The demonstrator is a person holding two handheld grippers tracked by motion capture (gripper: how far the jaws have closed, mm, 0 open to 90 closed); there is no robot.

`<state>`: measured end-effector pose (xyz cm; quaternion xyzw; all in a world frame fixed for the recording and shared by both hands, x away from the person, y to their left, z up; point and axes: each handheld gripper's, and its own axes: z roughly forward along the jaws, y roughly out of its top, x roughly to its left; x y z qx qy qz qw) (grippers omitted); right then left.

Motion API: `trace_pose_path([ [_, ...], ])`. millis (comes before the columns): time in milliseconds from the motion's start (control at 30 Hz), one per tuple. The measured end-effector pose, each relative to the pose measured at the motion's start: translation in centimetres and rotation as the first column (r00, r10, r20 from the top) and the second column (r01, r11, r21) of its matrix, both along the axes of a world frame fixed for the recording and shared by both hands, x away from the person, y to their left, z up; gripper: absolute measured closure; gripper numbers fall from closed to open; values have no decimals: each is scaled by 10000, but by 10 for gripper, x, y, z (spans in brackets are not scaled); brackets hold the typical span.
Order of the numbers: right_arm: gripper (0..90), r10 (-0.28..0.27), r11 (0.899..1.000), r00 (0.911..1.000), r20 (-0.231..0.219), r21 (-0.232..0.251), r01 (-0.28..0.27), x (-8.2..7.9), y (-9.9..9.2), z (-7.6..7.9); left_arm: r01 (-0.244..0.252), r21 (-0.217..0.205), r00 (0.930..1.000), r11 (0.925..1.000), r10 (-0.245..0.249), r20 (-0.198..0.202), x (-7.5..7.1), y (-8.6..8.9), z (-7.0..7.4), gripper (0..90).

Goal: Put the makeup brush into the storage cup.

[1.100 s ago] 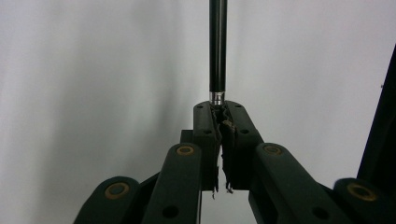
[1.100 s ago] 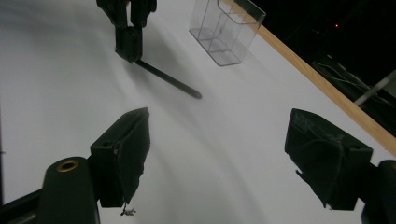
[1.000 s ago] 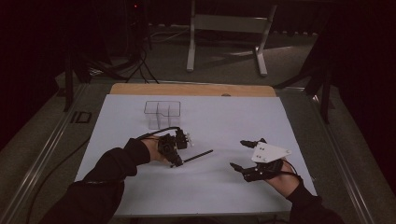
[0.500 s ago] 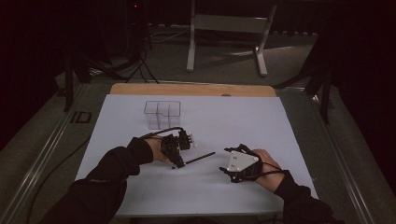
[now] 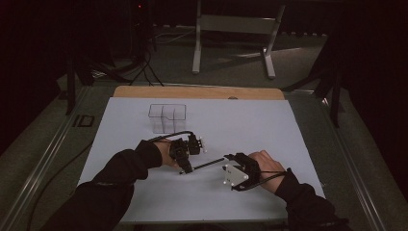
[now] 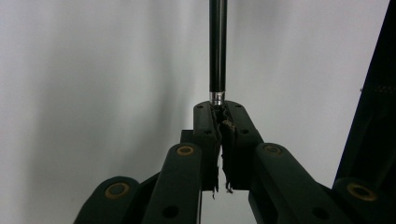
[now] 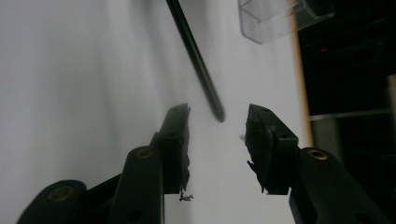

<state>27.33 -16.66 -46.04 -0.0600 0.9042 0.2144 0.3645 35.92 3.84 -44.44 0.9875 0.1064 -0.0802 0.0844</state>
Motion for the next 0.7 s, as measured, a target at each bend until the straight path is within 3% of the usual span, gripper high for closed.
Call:
trace_pose_path([
  [167,631,217,9981,9979,608,-581,-181,-3,6,-5,43,23,10000,10000,-43,-37,0,-4,3,865],
  [367,690,843,9889,9834,1604,-1350,-628,-8,12,-11,128,139,9999,9998,-128,-20,0,-8,4,865],
  [600,758,1268,9763,9720,1976,-1979,-871,-9,18,-15,177,152,9998,9997,-176,-73,-1,-12,4,864],
  [700,779,1338,9718,9714,1962,-2181,-898,-10,19,-17,198,120,9997,9997,-197,-109,-1,-13,5,864],
])
